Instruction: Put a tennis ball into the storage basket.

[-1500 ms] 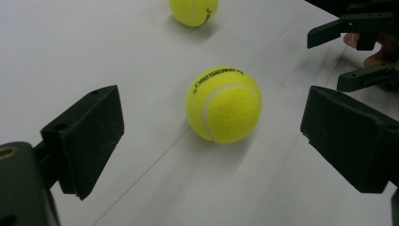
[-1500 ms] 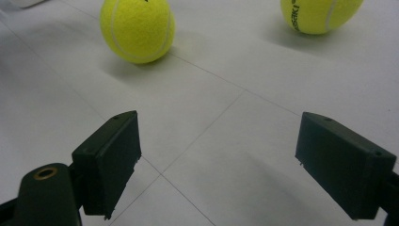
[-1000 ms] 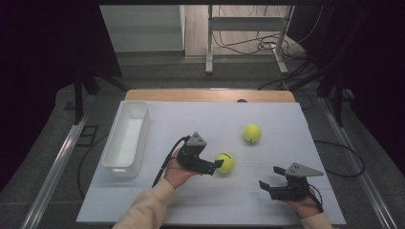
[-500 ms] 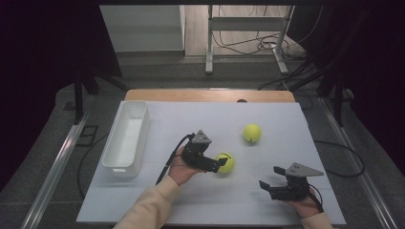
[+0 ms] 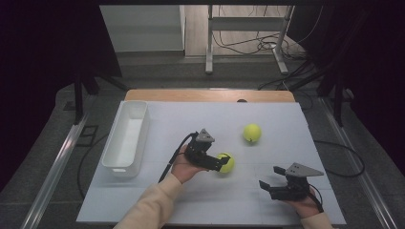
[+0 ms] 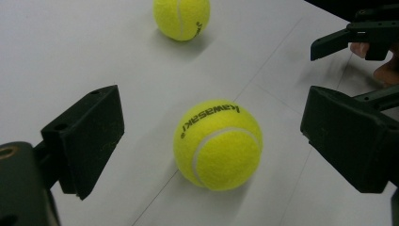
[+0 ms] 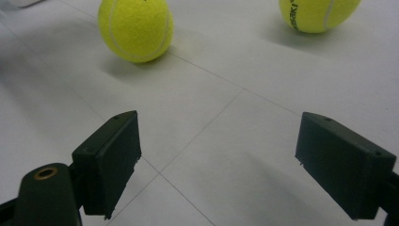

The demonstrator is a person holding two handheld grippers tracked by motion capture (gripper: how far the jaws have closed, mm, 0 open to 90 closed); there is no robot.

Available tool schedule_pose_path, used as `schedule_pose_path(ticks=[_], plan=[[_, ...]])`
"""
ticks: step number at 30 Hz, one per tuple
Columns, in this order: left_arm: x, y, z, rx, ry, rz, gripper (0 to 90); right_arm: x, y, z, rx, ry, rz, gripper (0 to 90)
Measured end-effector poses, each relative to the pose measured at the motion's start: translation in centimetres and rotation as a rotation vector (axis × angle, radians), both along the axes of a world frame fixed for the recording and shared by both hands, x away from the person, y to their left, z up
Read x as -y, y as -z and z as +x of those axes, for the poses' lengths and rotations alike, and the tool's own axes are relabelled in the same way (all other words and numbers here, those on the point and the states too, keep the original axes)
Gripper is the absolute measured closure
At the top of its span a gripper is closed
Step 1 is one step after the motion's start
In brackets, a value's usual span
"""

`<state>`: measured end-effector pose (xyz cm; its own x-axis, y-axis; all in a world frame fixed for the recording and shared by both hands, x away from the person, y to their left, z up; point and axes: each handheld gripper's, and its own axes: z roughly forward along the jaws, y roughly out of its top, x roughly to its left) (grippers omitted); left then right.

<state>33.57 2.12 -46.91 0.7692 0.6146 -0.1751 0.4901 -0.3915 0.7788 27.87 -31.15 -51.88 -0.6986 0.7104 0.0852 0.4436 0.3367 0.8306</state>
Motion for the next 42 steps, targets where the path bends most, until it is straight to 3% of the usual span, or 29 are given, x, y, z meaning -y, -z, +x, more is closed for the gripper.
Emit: schedule_pose_path(ticks=[15,42], plan=[[1.7,1.0,0.8,-0.03,0.02,0.037,7.5,0.0,0.0,0.0,0.001,-0.002,0.001,15.3],[3.2,3.2,1.7,-0.099,0.038,0.129,6.8,0.0,0.0,0.0,0.003,-0.003,0.004,15.3]])
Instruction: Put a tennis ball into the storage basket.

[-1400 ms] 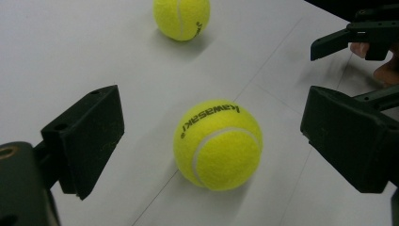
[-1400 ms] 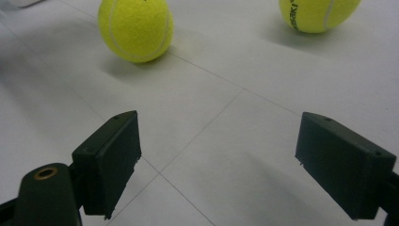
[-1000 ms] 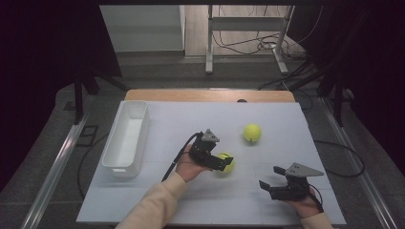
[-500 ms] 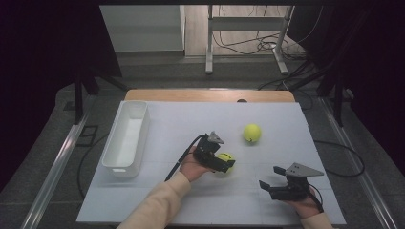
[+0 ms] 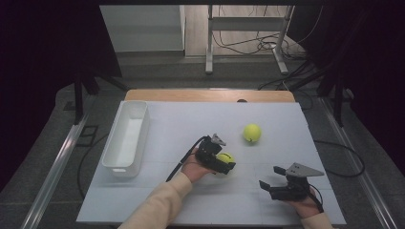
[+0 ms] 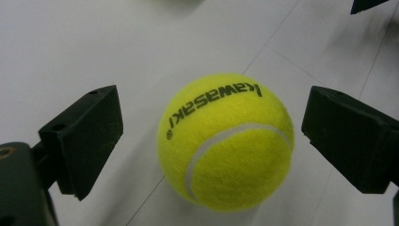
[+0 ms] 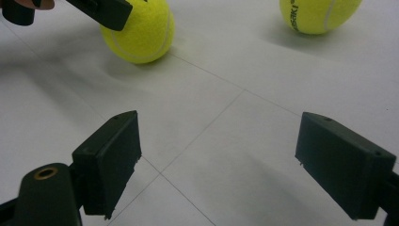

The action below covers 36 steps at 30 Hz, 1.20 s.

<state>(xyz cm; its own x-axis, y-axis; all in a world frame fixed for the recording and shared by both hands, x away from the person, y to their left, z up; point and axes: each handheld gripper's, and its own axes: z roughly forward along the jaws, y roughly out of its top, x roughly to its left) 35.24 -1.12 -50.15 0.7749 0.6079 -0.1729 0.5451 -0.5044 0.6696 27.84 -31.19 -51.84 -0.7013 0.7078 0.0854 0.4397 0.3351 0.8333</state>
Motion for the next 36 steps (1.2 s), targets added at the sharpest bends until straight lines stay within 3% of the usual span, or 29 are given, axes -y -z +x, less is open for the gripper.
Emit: schedule_pose_path(ticks=[11,17,28,36], plan=[[0.4,0.7,0.2,-0.029,-0.003,0.037,8.4,0.0,0.0,0.0,0.001,-0.001,0.003,15.3],[0.3,0.6,0.0,-0.03,0.015,0.003,25.1,0.0,0.0,0.0,0.001,0.0,0.002,15.3],[0.2,0.4,-0.2,-0.029,0.024,0.008,26.2,0.0,0.0,0.0,0.001,0.001,0.002,15.3],[-0.4,-0.4,-0.5,-0.007,0.016,-0.022,26.3,0.0,0.0,0.0,0.002,0.002,0.002,15.3]])
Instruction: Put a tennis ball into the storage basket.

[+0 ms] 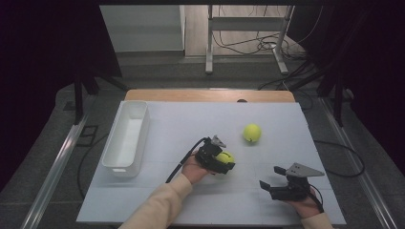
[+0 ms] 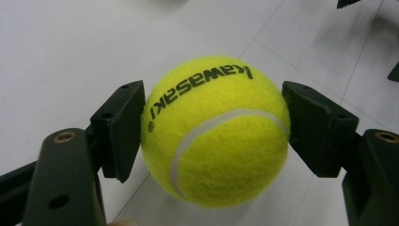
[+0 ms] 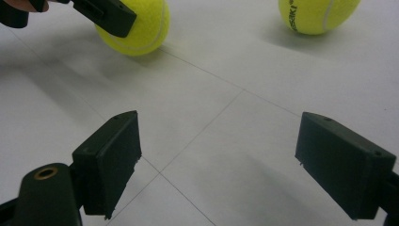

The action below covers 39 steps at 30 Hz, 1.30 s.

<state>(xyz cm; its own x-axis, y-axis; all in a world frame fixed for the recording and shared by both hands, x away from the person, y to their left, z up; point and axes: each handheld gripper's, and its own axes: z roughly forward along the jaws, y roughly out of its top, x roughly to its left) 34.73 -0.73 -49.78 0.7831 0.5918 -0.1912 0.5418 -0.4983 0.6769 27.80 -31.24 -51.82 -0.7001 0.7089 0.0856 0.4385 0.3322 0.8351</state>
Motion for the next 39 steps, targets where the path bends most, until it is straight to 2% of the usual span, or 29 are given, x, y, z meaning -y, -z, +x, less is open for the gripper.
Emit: schedule_pose_path(ticks=[12,39], plan=[[-1.0,-1.1,-0.5,0.034,-0.018,-0.048,26.3,0.0,0.0,0.0,0.003,0.003,-0.001,15.4],[-2.7,-2.9,-1.5,0.1,-0.035,-0.107,26.3,0.0,0.0,0.0,0.005,0.009,-0.003,15.4]])
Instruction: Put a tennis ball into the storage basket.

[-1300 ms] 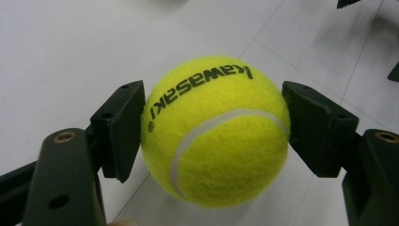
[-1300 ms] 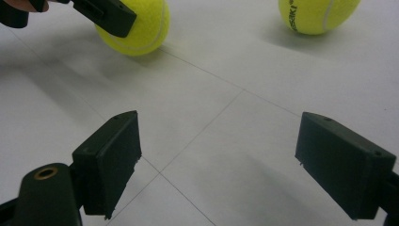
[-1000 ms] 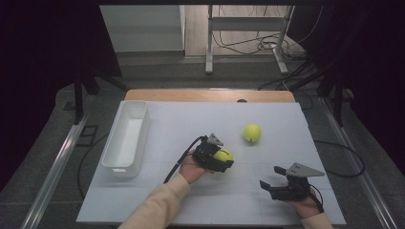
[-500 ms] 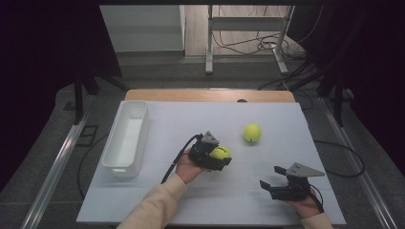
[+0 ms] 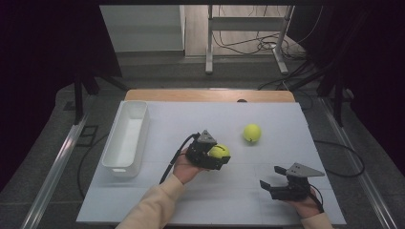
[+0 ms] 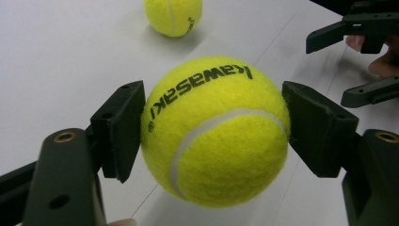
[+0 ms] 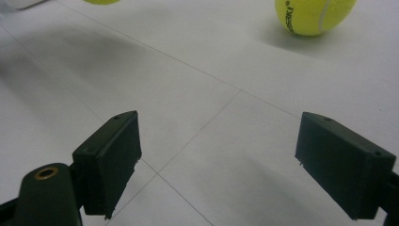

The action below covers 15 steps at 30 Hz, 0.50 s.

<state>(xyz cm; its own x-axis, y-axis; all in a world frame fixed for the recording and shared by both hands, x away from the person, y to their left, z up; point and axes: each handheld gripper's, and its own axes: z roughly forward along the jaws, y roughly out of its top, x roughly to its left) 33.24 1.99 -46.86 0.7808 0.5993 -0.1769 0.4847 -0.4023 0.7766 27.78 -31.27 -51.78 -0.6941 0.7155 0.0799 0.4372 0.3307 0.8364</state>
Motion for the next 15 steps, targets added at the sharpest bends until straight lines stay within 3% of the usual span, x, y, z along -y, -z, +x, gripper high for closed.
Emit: schedule_pose_path(ticks=[15], plan=[[-1.0,-1.4,-0.6,0.043,-0.012,-0.036,26.3,0.0,0.0,0.0,0.001,0.001,-0.001,15.4]])
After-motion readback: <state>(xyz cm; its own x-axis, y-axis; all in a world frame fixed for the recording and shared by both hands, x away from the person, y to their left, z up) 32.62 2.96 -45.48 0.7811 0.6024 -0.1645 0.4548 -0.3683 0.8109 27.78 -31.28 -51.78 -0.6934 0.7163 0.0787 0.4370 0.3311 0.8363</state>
